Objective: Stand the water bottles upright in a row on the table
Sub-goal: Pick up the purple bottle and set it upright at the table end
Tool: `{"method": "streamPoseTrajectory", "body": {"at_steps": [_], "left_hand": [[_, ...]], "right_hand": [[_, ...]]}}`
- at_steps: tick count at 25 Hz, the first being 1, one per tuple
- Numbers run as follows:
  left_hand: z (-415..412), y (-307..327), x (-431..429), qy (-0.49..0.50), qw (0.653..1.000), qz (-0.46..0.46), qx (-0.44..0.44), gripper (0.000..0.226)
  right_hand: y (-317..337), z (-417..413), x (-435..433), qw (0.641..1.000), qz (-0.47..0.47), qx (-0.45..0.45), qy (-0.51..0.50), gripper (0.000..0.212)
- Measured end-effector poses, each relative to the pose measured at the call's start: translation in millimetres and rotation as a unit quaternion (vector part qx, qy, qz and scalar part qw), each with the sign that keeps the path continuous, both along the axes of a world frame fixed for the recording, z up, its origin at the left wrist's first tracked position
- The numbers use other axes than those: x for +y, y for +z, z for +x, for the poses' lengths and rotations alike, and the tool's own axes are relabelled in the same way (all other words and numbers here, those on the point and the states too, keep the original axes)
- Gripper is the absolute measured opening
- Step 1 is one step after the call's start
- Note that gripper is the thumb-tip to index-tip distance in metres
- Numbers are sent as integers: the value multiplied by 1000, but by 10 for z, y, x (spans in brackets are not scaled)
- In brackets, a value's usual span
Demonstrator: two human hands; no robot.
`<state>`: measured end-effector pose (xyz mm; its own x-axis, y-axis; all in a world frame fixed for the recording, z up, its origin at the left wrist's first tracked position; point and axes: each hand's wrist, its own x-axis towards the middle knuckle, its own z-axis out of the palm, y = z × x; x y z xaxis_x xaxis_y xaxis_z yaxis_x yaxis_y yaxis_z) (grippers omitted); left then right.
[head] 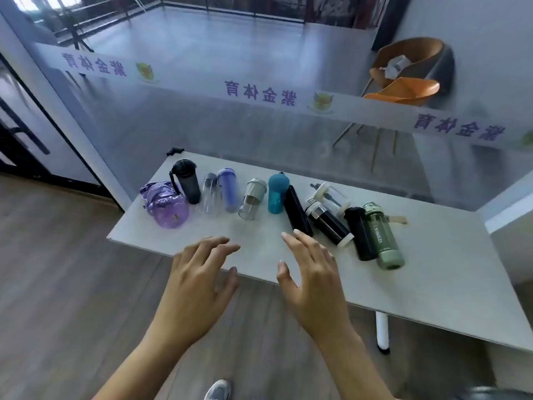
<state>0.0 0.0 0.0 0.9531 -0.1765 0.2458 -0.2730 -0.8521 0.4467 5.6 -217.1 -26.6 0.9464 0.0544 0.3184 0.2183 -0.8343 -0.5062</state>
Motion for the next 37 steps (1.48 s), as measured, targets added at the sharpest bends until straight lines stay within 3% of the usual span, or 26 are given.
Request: {"method": "streamPoseTrajectory", "body": {"at_steps": [13,23,32,37], "left_hand": [[8,-94,1500,101,994,-30,-10,39],[353,-441,2462,107,992,-40,53,37],[1458,-801,2798,116,985,-9,130,44],[2093,-923,2924,138,977,-6,165,33]], "right_hand": [[-133,390,1636,993,22,50,106,51],[-352,731,2620,985,26,104,133,46],[-626,1963,2977,973,53,171,148,47],[-748,2825,3212,958,73,220,167,45]]}}
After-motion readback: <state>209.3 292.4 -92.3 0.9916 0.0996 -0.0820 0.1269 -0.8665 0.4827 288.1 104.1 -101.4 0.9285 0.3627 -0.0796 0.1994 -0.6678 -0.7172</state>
